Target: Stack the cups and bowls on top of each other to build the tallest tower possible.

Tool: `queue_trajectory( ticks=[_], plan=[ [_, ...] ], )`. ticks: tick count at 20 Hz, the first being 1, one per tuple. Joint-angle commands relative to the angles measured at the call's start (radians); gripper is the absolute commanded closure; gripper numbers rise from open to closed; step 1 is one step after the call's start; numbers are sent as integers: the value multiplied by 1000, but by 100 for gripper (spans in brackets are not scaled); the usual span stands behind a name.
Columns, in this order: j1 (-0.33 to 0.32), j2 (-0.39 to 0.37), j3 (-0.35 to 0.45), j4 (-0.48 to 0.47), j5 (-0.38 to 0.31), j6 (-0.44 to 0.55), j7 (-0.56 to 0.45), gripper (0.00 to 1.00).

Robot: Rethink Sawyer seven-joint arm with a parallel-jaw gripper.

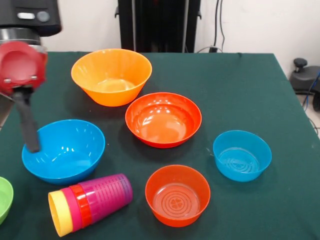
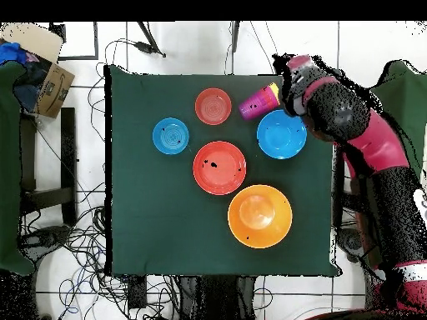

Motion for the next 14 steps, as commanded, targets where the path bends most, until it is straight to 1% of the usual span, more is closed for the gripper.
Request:
queue_trajectory(
  ticks=[1,10,14],
  plan=[
    [-4,74,133,110,-110,16,-179,0],
    [-58,126,214,133,-182,-20,-194,0],
    [-89,146,262,150,-199,-4,-198,0]
  ],
)
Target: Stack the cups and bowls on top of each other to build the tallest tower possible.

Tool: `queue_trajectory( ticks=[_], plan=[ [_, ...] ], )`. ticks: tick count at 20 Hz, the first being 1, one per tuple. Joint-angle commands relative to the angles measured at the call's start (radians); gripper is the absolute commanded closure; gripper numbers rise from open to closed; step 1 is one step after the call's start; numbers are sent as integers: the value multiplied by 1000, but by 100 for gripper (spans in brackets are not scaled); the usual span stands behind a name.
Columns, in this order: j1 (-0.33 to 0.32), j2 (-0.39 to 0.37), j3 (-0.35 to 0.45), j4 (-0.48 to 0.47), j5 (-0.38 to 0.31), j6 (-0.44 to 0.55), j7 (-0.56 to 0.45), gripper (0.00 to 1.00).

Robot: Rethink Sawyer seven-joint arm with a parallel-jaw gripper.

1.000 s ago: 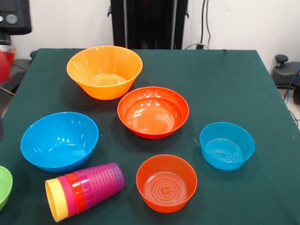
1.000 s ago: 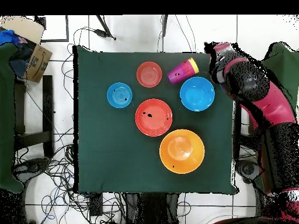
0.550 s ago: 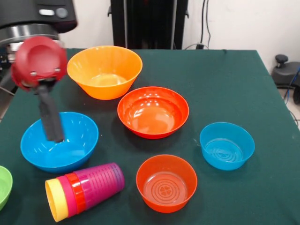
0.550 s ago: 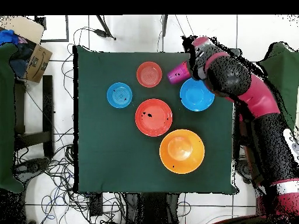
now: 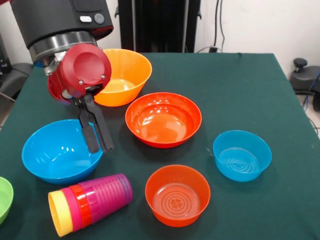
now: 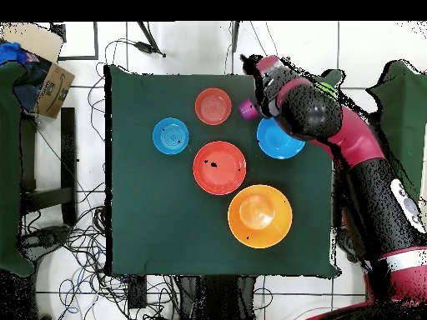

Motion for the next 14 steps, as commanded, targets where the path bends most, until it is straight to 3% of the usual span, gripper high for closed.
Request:
queue_trajectory(
  ticks=[1,9,14],
  plan=[
    [-41,93,96,92,-106,0,-196,0],
    [-89,122,136,119,-145,46,-207,0],
    [-136,137,203,124,-152,138,-285,0]
  ],
)
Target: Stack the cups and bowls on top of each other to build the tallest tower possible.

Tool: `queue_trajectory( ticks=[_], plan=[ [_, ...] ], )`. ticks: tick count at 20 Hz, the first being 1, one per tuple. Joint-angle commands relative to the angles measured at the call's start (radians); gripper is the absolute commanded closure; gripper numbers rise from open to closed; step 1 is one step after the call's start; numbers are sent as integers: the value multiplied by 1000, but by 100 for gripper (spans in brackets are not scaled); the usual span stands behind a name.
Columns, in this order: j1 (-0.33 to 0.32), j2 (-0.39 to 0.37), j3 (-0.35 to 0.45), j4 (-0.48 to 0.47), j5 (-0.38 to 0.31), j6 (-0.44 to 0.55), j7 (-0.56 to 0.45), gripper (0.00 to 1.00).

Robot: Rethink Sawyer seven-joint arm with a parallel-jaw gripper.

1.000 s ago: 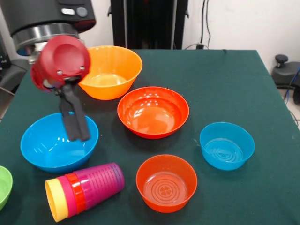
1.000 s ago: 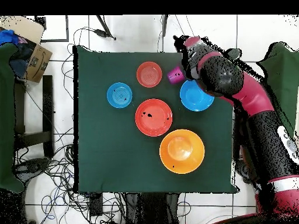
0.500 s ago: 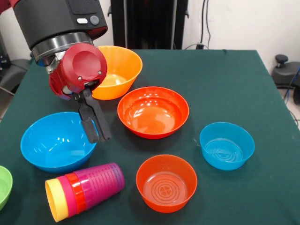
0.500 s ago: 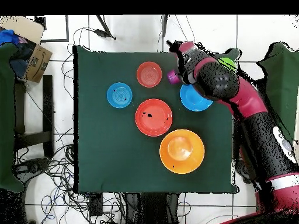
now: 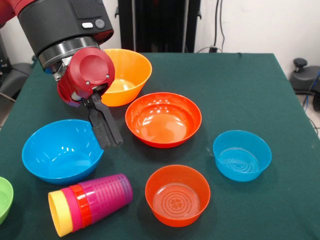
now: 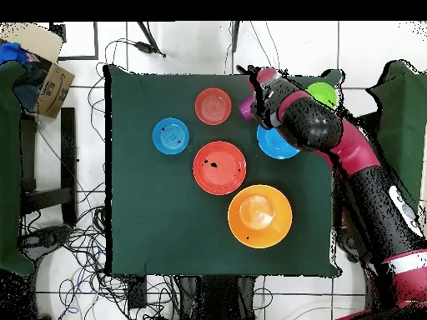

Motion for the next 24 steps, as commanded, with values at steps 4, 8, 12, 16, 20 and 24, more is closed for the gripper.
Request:
queue_trajectory(
  ticks=[4,8,12,16,20,24],
  plan=[
    [-65,93,121,45,-98,190,-346,0],
    [-75,119,141,-5,-103,251,-398,0],
    [-83,145,142,-78,-117,316,-483,0],
    [-82,174,121,-153,-136,349,-559,0],
    [-87,190,96,-178,-166,343,-607,0],
    [-84,169,51,-199,-208,347,-633,0]
  ],
)
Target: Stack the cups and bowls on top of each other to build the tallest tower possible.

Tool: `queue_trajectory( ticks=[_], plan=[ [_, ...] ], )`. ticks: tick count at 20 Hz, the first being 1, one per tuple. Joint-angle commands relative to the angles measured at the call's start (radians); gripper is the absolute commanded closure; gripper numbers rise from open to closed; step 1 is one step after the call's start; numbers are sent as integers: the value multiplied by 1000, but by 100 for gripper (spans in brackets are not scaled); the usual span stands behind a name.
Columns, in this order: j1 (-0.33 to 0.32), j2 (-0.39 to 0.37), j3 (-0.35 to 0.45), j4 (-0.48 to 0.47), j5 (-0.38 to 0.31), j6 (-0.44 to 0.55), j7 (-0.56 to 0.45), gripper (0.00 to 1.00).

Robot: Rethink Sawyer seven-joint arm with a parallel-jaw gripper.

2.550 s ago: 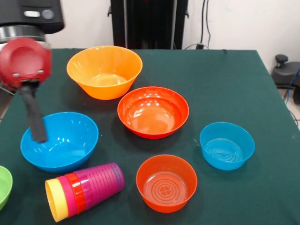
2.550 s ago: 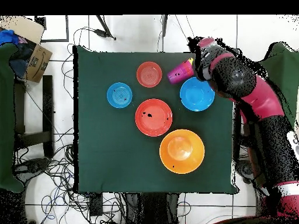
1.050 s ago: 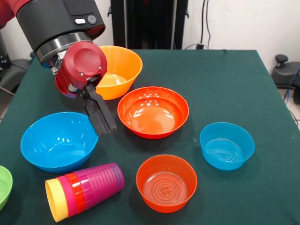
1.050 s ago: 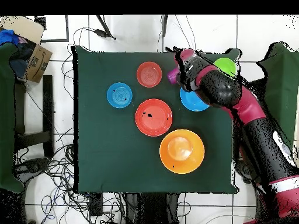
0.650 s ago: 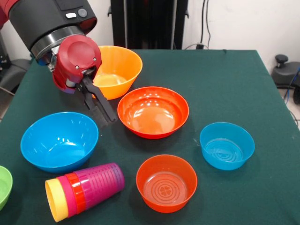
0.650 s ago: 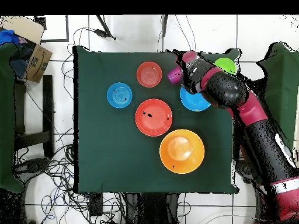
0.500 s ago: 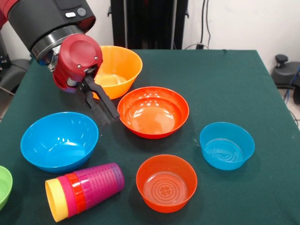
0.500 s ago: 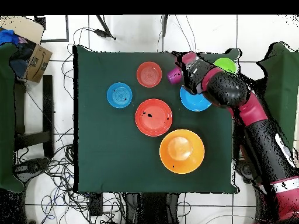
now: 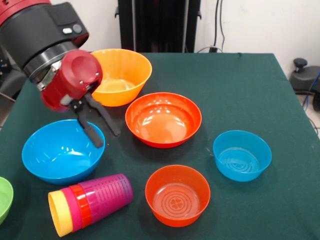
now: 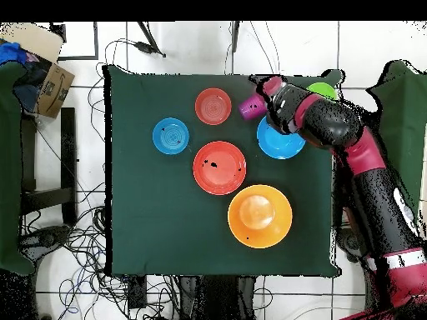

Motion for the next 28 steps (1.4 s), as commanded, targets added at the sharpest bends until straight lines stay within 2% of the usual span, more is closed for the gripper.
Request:
queue_trajectory(
  ticks=[1,5,13,17,20,28],
  plan=[
    [15,20,-92,-115,-144,98,-348,0],
    [5,3,-114,-117,-181,72,-348,0],
    [-30,34,-84,-120,-211,88,-391,0],
    [-34,51,-59,-155,-194,143,-433,0],
    [-29,99,-19,-212,-159,196,-494,0],
    [-25,189,60,-246,-102,223,-555,0]
  ],
)
